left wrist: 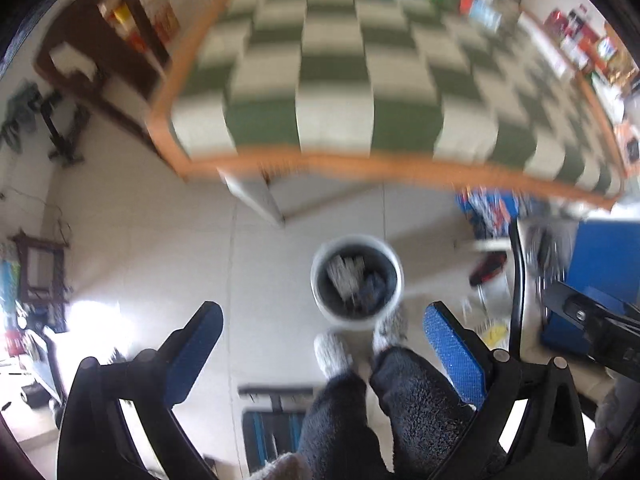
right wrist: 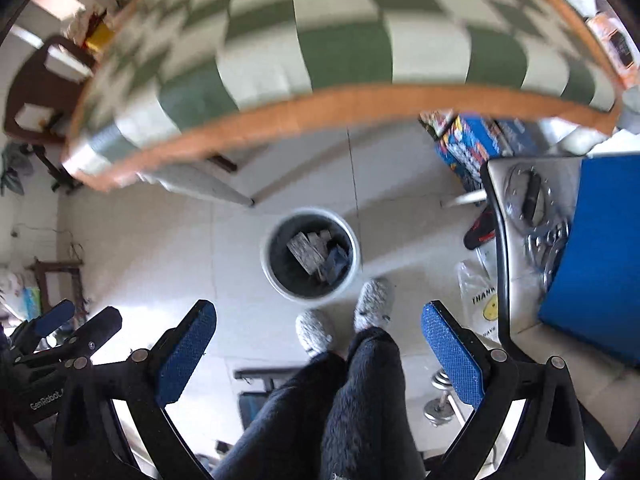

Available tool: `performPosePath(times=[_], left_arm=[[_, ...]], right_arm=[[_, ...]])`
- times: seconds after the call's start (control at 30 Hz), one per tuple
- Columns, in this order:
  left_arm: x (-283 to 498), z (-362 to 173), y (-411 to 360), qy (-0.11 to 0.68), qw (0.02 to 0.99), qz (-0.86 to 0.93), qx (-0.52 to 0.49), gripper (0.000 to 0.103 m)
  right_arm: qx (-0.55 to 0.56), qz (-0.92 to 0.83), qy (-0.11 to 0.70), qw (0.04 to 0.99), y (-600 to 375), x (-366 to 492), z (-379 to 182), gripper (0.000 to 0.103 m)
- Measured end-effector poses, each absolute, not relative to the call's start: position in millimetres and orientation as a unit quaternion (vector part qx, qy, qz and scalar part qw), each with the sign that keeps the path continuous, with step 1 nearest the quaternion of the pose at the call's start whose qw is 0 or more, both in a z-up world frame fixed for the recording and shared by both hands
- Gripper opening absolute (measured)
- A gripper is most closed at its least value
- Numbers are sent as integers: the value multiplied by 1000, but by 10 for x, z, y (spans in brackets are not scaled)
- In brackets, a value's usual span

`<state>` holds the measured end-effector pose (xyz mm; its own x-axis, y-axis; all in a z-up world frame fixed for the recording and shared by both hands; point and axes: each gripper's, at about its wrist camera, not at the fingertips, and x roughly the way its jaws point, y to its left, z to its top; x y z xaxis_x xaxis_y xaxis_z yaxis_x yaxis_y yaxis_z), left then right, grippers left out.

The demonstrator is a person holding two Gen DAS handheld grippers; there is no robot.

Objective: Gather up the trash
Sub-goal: 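Move both tools back over the table toward the milk carton and rice bag, then grasp the DHA Pure Milk carton with the right tool while the left grasps the rice bag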

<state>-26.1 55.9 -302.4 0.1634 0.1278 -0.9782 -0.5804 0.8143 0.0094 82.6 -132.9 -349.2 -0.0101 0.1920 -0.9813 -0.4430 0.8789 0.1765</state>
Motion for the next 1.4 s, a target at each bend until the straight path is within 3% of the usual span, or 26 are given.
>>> performPosePath(times=[0.23,0.47,0.83,1.0,1.1,1.13,1.17,1.2,1.23,1.27,1.37,1.4], left_arm=[[630,-2449,908,553,771,277,-152,103],[1840,-2377,1277,554,762,283,-183,103],[3683,-3070,2301,569,672,284,-380,102],[4176,-3508,2548,563,642,271,-444,102],[4315,-3748,2636,565,619,264,-478,79],[4328,-3775,2644,565,616,261,-483,76],[4349,-3706,2644,551,634,261,-476,54],[4374,-3668,2636,551,643,252,-469,44],[4384,-3623,2621,558,647,256,-452,38],[4377,-3570,2608,562,655,259,-434,30],[4275,-3436,2596,564,672,257,-405,15],[4231,-3389,2590,565,676,256,-397,15]], right_arm=[[-39,238,634,734,-1201,1583,-2545,103],[-35,229,612,756,-964,2856,-2186,103],[-103,243,638,723,23,5290,-2963,103],[-149,269,643,701,527,5807,-3437,103],[-173,286,648,685,775,5963,-3706,103],[-180,291,649,679,838,5993,-3782,103],[-187,297,650,674,897,6006,-3850,103],[-192,299,651,671,936,6010,-3904,103],[-193,301,652,669,952,6005,-3933,97],[-193,302,651,669,964,6000,-3960,83],[-197,298,641,679,962,5966,-3965,76],[-194,298,641,680,944,5931,-3958,75]])
